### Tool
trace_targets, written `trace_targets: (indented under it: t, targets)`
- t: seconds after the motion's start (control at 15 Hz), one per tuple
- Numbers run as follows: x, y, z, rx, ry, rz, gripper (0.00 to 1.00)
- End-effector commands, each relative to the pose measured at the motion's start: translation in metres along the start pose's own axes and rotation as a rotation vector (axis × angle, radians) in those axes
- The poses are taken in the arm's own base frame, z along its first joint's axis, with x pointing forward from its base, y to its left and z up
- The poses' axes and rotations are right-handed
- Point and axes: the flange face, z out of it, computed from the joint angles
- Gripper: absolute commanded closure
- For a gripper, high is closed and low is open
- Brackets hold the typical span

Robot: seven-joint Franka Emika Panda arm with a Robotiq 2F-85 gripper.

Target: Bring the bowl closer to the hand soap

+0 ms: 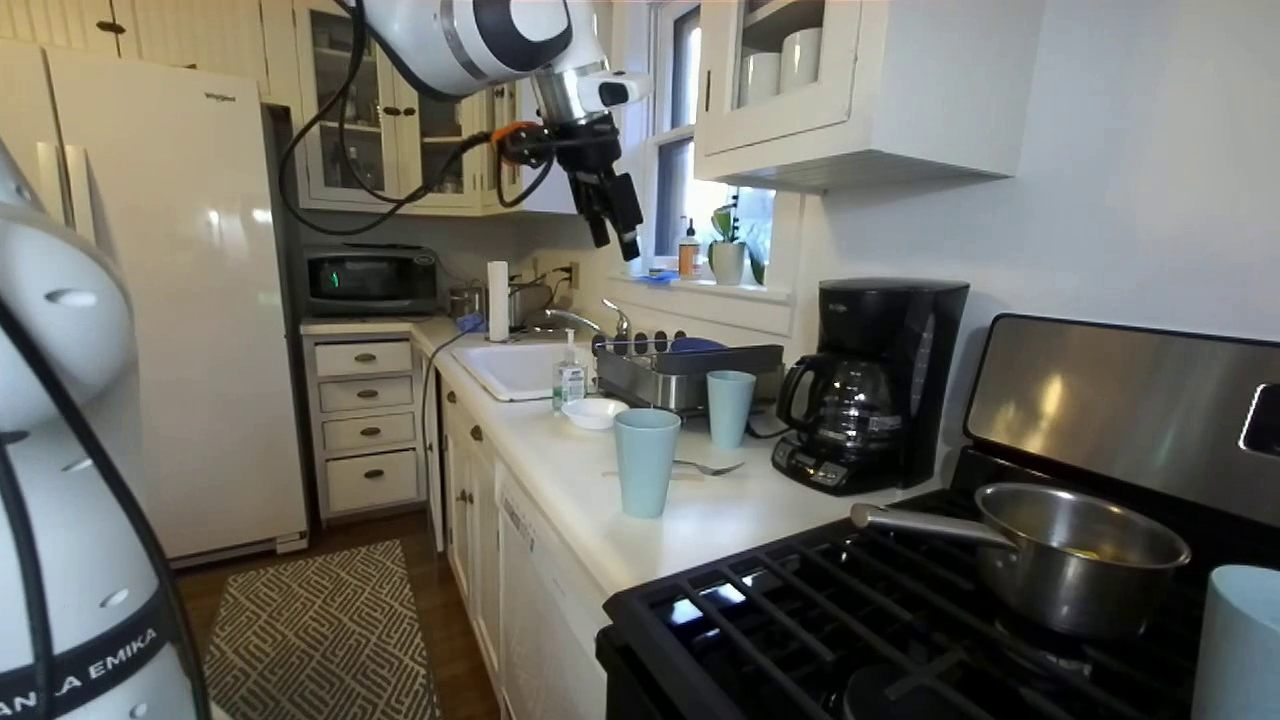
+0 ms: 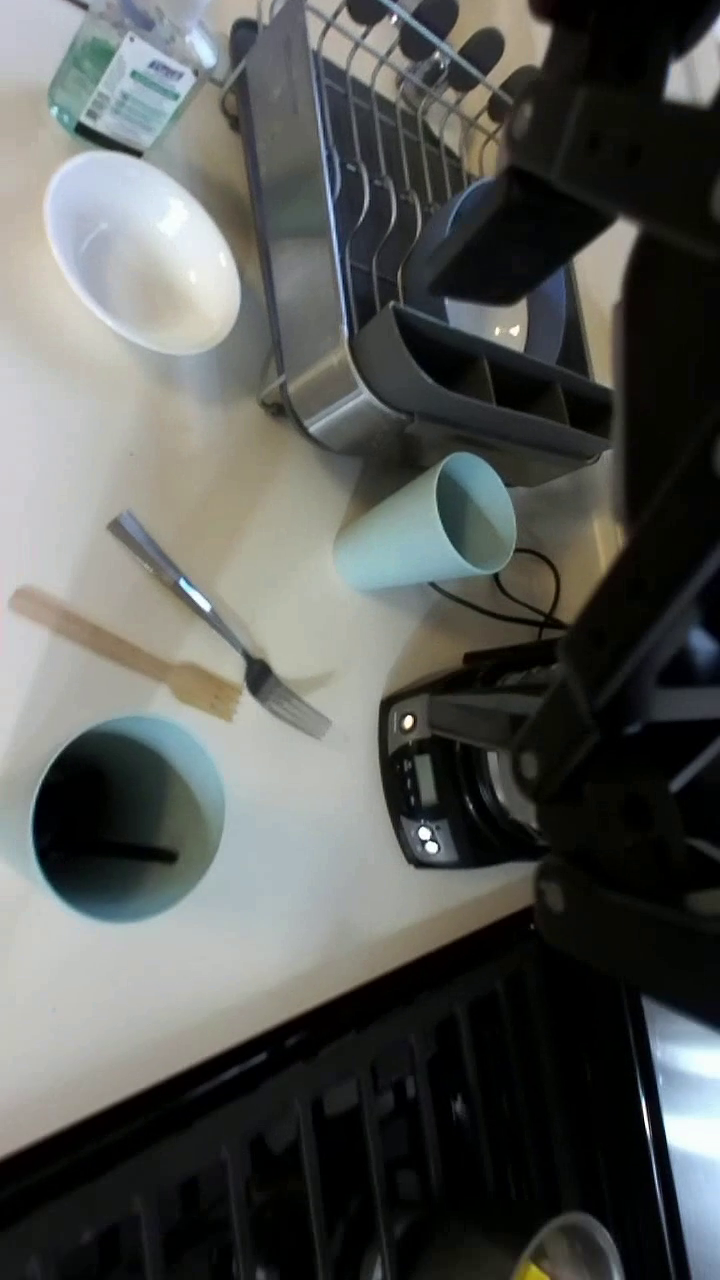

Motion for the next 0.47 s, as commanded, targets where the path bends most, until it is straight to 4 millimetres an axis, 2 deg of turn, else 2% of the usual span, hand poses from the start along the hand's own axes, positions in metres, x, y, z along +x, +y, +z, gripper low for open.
trace_targets:
  t: [0.0, 0.13, 0.2, 0.4]
  targets:
    - [-0.009, 0.033, -0.02, -0.103, -0.065, -0.036, 0.0]
    - [-0.015, 0.049, -0.019, -0.12, -0.176, -0.076, 0.0]
    - [-0.008, 0.036, -0.014, -0.099, -0.118, -0.038, 0.0]
    - [-0.008, 0.039, -0.014, -0.102, -0.129, -0.041, 0.0]
